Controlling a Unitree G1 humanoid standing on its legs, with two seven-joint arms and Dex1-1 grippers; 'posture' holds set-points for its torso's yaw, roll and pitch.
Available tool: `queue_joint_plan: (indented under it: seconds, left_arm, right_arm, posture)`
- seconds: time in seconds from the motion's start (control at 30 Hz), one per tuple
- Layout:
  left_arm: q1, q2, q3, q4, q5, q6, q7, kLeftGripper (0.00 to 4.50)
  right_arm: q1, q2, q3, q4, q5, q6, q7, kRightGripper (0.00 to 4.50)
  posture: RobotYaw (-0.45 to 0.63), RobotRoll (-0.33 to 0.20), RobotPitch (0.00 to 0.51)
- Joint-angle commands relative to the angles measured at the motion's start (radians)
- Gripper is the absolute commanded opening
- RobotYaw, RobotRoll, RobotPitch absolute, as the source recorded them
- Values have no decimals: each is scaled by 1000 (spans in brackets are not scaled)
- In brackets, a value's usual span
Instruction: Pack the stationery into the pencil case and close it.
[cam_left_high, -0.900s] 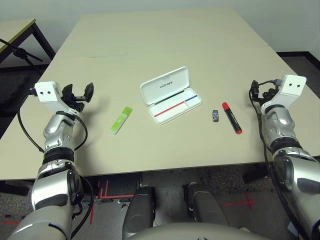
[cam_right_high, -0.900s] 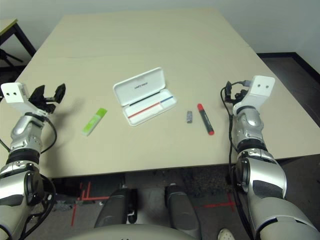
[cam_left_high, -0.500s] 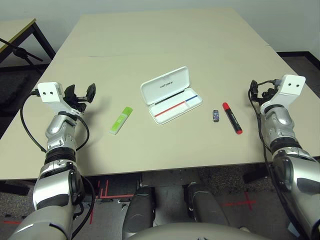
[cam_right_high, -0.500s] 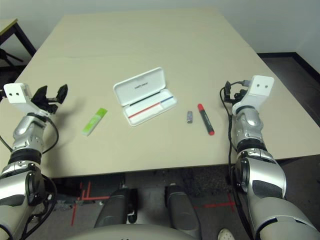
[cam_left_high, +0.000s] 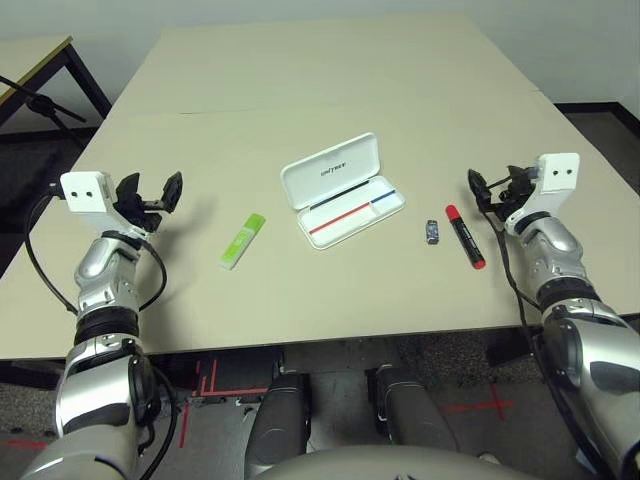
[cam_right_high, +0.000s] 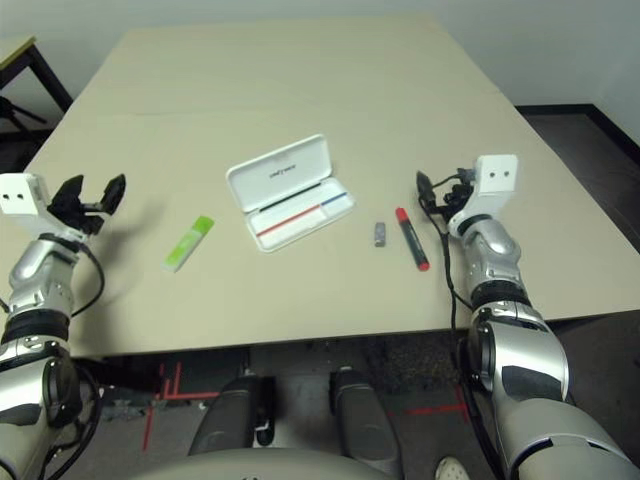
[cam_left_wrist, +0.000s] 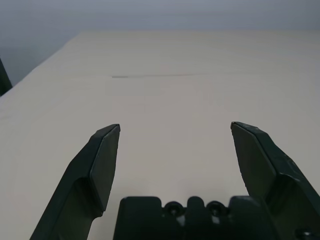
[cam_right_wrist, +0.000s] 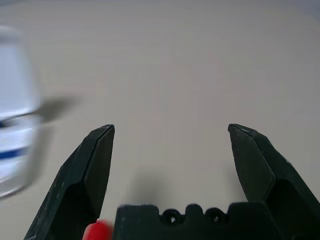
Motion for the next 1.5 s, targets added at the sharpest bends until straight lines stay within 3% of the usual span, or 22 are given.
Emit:
queue_joint_plan:
  seconds: [0.03,0.37,0.67,0.9,1.5]
  left_arm:
    - [67,-3,-42,-145,-18,78,-63,4490]
    - [241,14,-203,-646,-67,382,-174,4490]
    - [231,26,-445,-949,-41,700,-170,4490]
    - [200,37,-561,-982,32,771,-153,4490]
    - [113,-53,-702,-855,144,749,-166,4490]
  right_arm:
    - [42,-47,54,-90,9,86,181,4500]
    - [110,-137,137,-278,8,267,401,4500]
    - [125,-157,158,-291,-13,272,408,4500]
    - [139,-165,160,-276,-30,246,403,4500]
    - [152,-160,166,-234,-52,183,385,4500]
  posture:
    - [9,0,112]
    - [17,0,123]
    - [2,0,124]
    - [-11,0,131]
    - [-43,0,151]
